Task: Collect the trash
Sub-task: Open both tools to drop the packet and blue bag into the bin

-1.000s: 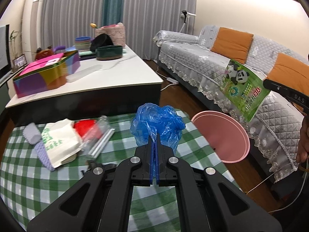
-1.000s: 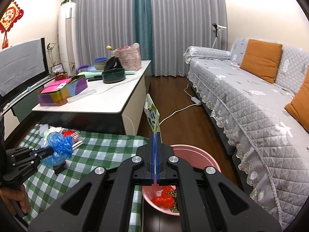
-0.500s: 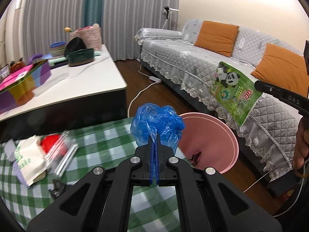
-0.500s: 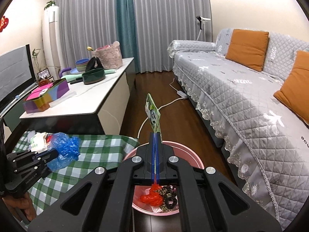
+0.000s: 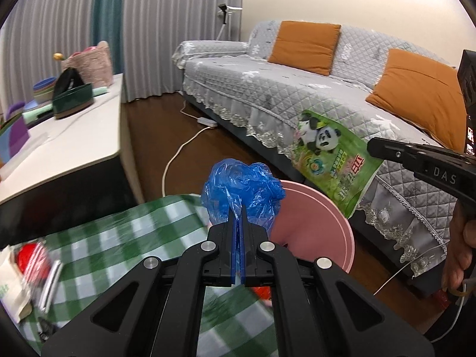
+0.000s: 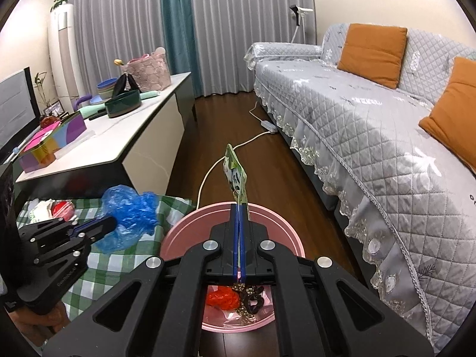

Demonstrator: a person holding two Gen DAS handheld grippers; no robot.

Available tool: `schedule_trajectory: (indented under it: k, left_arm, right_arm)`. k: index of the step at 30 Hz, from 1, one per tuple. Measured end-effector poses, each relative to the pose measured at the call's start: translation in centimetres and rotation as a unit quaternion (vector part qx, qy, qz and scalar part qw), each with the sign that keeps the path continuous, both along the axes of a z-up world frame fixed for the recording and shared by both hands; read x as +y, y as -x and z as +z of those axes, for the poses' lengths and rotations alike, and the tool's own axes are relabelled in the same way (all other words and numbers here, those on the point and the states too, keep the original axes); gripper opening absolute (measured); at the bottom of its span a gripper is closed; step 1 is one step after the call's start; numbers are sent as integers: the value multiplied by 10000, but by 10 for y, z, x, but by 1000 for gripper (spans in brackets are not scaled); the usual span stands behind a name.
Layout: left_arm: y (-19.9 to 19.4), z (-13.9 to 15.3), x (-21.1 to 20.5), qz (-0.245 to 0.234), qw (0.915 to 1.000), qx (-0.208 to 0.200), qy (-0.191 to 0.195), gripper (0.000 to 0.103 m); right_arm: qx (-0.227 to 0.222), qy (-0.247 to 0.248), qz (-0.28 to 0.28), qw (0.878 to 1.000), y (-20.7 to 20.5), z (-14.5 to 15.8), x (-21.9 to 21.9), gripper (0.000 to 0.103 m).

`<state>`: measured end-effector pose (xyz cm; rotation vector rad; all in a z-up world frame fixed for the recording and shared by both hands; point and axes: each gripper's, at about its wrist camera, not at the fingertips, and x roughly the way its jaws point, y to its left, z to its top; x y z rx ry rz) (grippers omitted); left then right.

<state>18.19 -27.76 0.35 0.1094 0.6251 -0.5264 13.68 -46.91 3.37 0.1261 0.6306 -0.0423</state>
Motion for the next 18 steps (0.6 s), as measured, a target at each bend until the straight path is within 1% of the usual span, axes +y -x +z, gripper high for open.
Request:
schedule_trajectory:
  k: [10, 11, 12, 13, 14, 15, 16, 17, 18]
  left_arm:
    - [-20, -12, -25, -308, 9994, 145, 61, 2]
    - [-22, -13, -26, -330, 9993, 169, 65, 3]
    - [-24, -14, -26, -341, 9992, 206, 54, 12]
    - [-25, -15, -26, -309, 9993, 229, 35, 23]
    - [-25, -15, -25, -279, 9994, 223, 39, 27]
    - [-25, -15, -23, -247, 9994, 216, 52, 28]
    - [-24, -14, -20, -217, 9995, 224, 73, 28]
    - [-22, -14, -16, -195, 9995, 233, 94, 28]
    - [-21, -13, -14, -180, 9995, 235, 99, 28]
  right_arm:
    - [49, -69, -109, 9999, -9, -4, -8, 1]
    - [41, -70, -131, 9999, -9, -4, -8, 3]
    - [44, -71, -149, 9999, -9, -4, -9, 5]
    - [74, -73, -144, 9998, -10, -4, -9, 9]
    - [94, -76, -149, 9998, -10, -5, -10, 24]
    - [77, -59, -204, 9997, -9, -4, -10, 36]
    - [54, -39, -253, 9997, -8, -4, -10, 55]
    - [23, -16, -291, 9996, -7, -2, -9, 63]
    - [7, -8, -295, 9996, -7, -1, -9, 64]
